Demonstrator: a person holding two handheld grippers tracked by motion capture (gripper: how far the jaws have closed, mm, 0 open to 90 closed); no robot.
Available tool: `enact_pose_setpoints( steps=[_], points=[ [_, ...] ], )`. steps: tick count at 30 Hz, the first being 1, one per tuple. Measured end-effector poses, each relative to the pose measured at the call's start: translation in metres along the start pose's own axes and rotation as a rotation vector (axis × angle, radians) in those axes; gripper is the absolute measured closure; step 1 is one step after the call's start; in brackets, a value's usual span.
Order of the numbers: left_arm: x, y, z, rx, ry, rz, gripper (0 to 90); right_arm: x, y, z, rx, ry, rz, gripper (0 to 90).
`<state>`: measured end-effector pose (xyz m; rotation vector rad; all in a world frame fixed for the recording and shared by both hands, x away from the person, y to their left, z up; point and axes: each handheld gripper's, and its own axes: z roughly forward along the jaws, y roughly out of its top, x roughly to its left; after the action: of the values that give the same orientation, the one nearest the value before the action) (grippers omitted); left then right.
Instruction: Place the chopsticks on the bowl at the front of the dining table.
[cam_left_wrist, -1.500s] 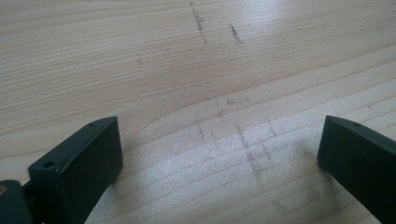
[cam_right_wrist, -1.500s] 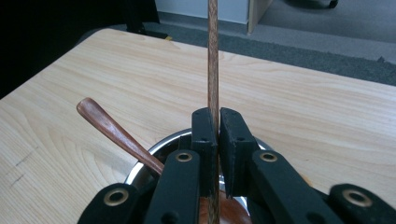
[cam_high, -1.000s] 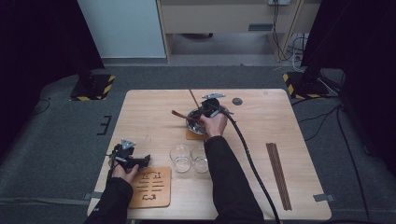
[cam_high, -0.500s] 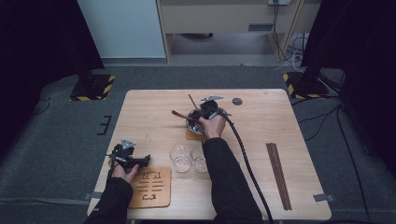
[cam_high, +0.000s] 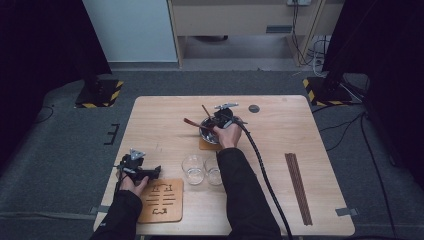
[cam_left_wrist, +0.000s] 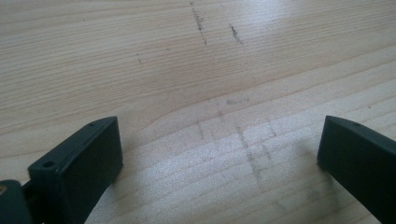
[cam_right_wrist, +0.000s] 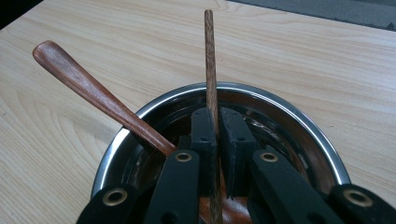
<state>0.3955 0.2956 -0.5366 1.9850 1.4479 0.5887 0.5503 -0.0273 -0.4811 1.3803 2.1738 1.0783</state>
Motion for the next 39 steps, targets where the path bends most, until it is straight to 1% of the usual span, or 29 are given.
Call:
enact_pose_setpoints(
  steps=[10,18,23,30,35,39],
  points=[
    [0.0,0.0,0.0,0.0,0.0,0.0,0.0,-0.001,0.001,-0.003,-0.007,0.004,0.002,81.9],
    [0.0,0.0,0.0,0.0,0.0,0.0,0.0,-0.003,0.007,-0.017,-0.039,0.017,-0.004,76.6],
    [0.0,0.0,0.0,0.0,0.0,-0.001,0.0,-0.006,0.01,-0.028,-0.06,0.035,-0.007,73.3],
    [0.0,0.0,0.0,0.0,0.0,0.0,0.0,-0.012,0.012,-0.046,-0.082,0.042,0.001,70.4],
    [0.0,0.0,0.0,0.0,0.0,0.0,0.0,-0.021,0.012,-0.062,-0.107,0.045,0.009,68.5],
    [0.0,0.0,0.0,-0.001,-0.001,0.0,0.0,-0.03,0.011,-0.075,-0.123,0.04,0.012,66.8]
  ],
)
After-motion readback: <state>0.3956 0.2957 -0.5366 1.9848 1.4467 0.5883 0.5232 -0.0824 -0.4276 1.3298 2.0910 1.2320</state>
